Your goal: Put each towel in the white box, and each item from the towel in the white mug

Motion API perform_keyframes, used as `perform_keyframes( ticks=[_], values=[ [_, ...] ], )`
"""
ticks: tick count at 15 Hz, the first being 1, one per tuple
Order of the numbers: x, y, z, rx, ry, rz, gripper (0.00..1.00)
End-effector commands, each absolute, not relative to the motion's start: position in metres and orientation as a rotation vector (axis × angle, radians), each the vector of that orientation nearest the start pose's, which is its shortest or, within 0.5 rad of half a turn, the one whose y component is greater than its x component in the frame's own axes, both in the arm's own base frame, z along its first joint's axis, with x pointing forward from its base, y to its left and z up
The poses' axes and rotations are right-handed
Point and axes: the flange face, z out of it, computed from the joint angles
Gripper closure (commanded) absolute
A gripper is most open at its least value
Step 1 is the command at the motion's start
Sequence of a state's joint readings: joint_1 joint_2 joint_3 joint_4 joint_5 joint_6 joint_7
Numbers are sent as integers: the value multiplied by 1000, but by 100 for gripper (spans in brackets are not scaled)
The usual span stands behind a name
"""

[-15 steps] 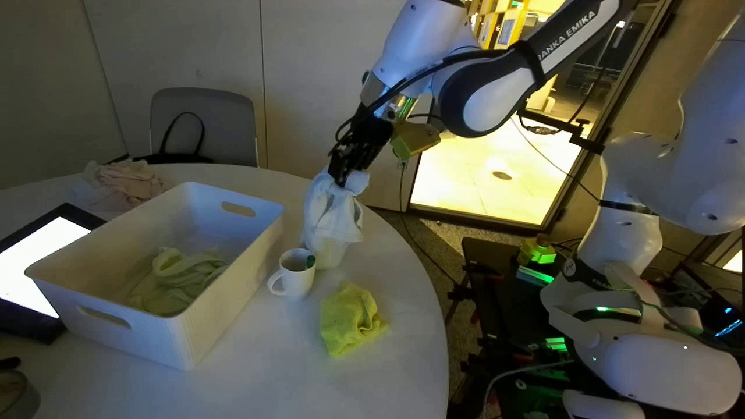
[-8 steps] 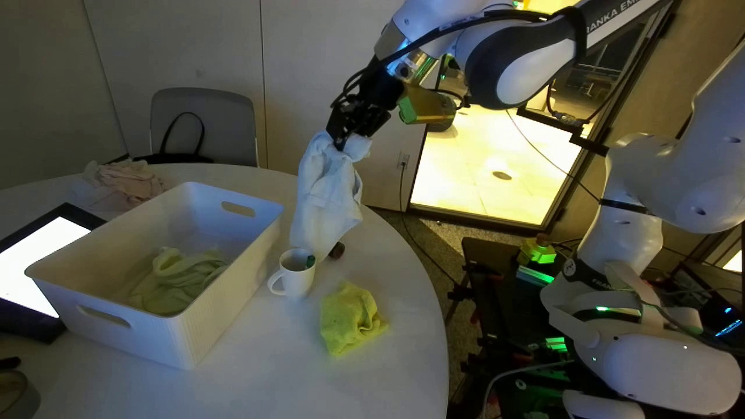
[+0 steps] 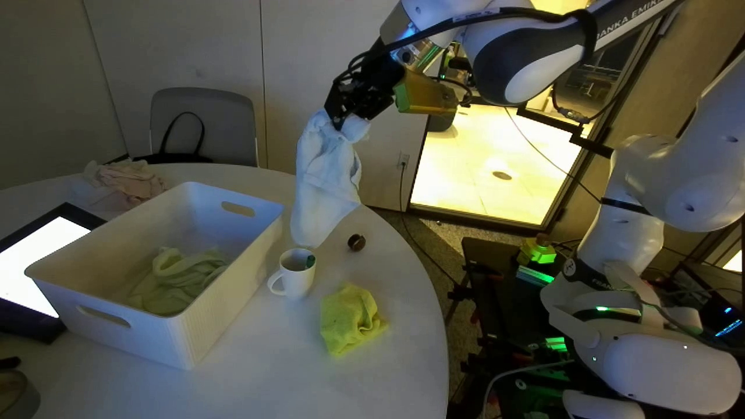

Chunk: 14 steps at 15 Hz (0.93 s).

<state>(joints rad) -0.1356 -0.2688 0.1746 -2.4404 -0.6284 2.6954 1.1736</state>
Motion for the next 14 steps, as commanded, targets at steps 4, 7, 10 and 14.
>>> perform_keyframes(
  ticks=[4, 7, 10, 14],
  values=[
    [491, 50, 476, -2823, 1007, -1231, 90],
    [492, 34, 479, -2755, 1211, -1306, 90],
    [498, 27, 489, -2697, 1353, -1334, 90],
    [514, 40, 515, -2684, 1348, -1352, 90]
  ],
)
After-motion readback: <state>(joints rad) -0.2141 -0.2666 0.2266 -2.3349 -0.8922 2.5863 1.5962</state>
